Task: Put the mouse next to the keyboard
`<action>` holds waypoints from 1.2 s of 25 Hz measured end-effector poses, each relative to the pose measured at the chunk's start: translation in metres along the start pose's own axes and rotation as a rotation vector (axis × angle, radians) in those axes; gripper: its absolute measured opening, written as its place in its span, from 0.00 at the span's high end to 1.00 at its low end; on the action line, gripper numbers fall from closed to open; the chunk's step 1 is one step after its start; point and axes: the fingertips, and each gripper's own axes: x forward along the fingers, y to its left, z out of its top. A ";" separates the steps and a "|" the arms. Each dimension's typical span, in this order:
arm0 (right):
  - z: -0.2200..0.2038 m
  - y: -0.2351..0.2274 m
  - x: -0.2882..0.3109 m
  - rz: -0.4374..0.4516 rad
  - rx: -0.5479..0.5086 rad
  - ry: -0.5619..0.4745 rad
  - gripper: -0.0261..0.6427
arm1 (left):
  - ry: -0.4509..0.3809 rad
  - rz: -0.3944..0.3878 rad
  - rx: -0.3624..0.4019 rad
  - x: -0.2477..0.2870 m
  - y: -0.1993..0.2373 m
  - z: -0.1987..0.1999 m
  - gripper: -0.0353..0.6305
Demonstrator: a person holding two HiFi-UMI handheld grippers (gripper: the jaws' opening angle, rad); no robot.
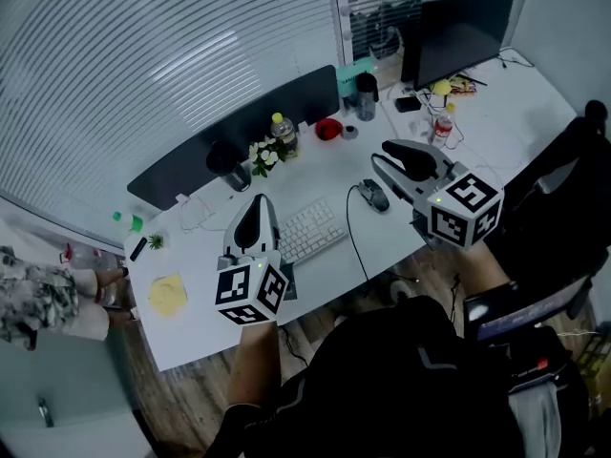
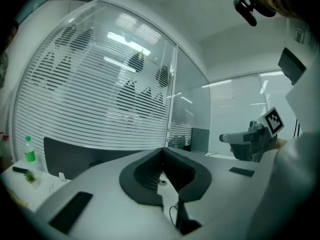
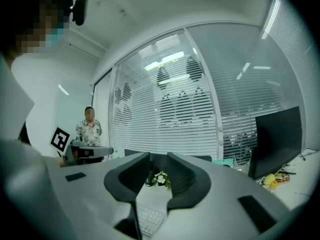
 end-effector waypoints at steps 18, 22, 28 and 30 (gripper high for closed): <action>0.029 -0.041 -0.013 0.089 -0.084 -0.006 0.96 | -0.017 0.169 0.049 0.011 -0.041 0.026 0.90; 0.027 -0.047 -0.011 0.093 -0.081 -0.014 0.96 | -0.022 0.193 0.067 0.013 -0.042 0.027 0.90; 0.030 -0.055 -0.007 0.094 -0.069 -0.021 0.96 | -0.011 0.205 0.069 0.015 -0.044 0.029 0.90; 0.031 -0.057 -0.004 0.093 -0.065 -0.023 0.96 | -0.009 0.221 0.077 0.017 -0.041 0.030 0.90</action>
